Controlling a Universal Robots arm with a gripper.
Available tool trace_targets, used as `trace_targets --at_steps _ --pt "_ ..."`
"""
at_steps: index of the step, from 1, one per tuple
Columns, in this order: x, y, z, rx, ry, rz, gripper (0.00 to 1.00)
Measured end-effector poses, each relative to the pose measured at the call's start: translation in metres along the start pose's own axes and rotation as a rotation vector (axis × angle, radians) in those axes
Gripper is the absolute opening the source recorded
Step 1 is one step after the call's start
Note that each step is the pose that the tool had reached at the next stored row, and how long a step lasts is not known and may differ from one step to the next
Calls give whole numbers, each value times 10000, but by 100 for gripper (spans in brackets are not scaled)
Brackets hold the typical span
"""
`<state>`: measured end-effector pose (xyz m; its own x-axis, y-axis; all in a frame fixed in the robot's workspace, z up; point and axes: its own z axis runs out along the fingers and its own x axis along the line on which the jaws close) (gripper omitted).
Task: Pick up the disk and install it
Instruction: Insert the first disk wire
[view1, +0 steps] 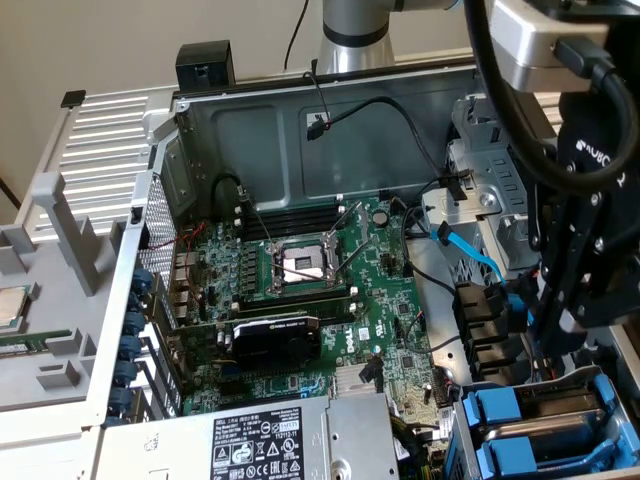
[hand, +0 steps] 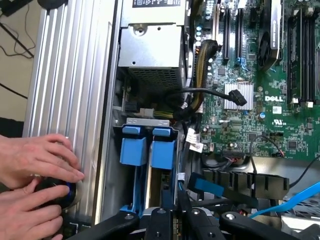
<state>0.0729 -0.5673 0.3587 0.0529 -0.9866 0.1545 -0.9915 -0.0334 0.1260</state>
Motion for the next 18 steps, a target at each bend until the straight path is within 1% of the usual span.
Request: trace_targets --at_steps 3,10,14,15,16,18 --pt "3 -2 8 -28 2 160 17" --pt "2 -23 23 -87 -34 529 17" --pt "3 -51 23 -118 -12 639 17" --pt "3 -58 23 -137 -9 650 17" --pt "3 -62 24 -197 -8 646 17" --pt "3 -76 25 -339 -5 627 17"
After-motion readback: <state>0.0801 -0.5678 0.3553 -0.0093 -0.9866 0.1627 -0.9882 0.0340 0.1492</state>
